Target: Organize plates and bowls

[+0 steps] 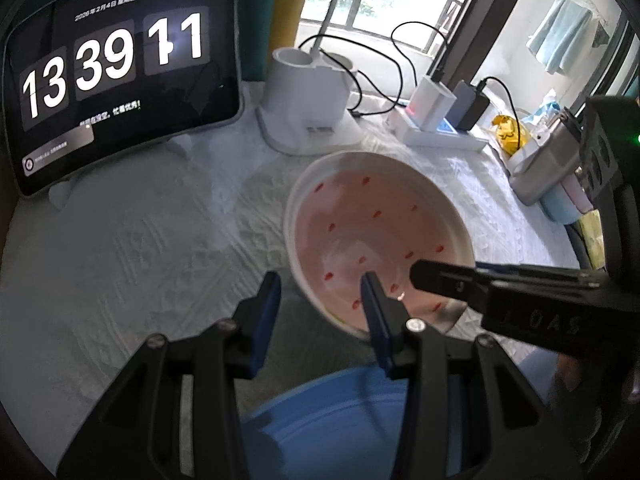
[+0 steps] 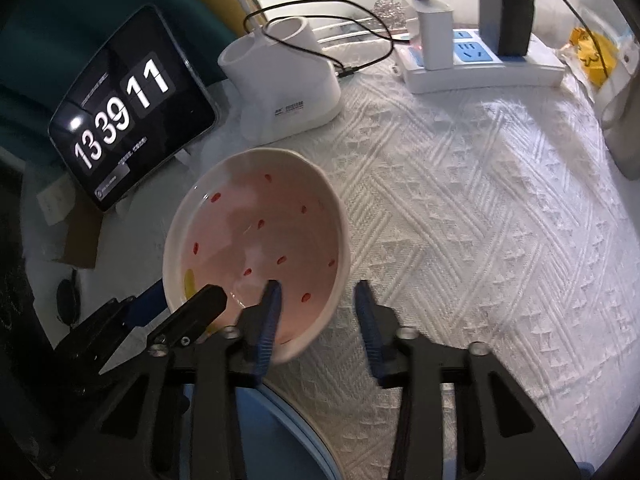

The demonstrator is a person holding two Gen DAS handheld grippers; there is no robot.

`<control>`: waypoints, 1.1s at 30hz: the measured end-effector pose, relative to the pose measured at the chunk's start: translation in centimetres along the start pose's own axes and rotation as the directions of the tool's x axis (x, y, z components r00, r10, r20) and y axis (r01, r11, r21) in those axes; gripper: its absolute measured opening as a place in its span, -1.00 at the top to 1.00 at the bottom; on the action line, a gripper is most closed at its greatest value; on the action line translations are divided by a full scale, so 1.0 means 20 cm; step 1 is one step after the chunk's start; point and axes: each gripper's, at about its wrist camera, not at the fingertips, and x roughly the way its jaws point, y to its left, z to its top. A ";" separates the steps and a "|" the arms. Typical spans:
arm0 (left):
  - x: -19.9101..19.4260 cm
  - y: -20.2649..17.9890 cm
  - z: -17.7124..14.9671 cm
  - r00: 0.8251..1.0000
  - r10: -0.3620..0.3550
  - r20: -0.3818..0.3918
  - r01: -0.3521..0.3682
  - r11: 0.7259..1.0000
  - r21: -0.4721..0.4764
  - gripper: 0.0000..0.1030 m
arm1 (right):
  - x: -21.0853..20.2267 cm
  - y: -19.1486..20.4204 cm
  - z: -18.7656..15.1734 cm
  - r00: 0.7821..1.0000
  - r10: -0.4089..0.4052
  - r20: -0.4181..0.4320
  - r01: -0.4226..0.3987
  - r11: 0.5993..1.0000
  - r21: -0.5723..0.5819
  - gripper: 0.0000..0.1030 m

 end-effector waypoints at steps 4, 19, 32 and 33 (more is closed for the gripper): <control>0.00 -0.02 -0.01 1.000 -0.002 0.023 0.002 1.000 0.024 0.27 | 0.00 0.00 0.00 1.000 -0.009 0.014 0.009 1.000 -0.013 0.53; -0.09 -0.05 -0.02 0.993 0.034 0.115 -0.042 0.997 0.064 0.39 | -0.08 0.06 -0.03 0.992 -0.051 0.112 0.062 0.993 -0.096 0.58; -0.27 -0.11 -0.02 0.979 0.027 0.203 -0.044 0.996 0.078 0.39 | -0.25 0.08 -0.08 0.983 -0.011 0.185 0.029 0.995 -0.093 0.58; -0.28 -0.12 -0.02 0.978 0.026 0.206 -0.043 0.996 0.079 0.39 | -0.27 0.09 -0.08 0.982 -0.010 0.189 0.028 0.995 -0.093 0.58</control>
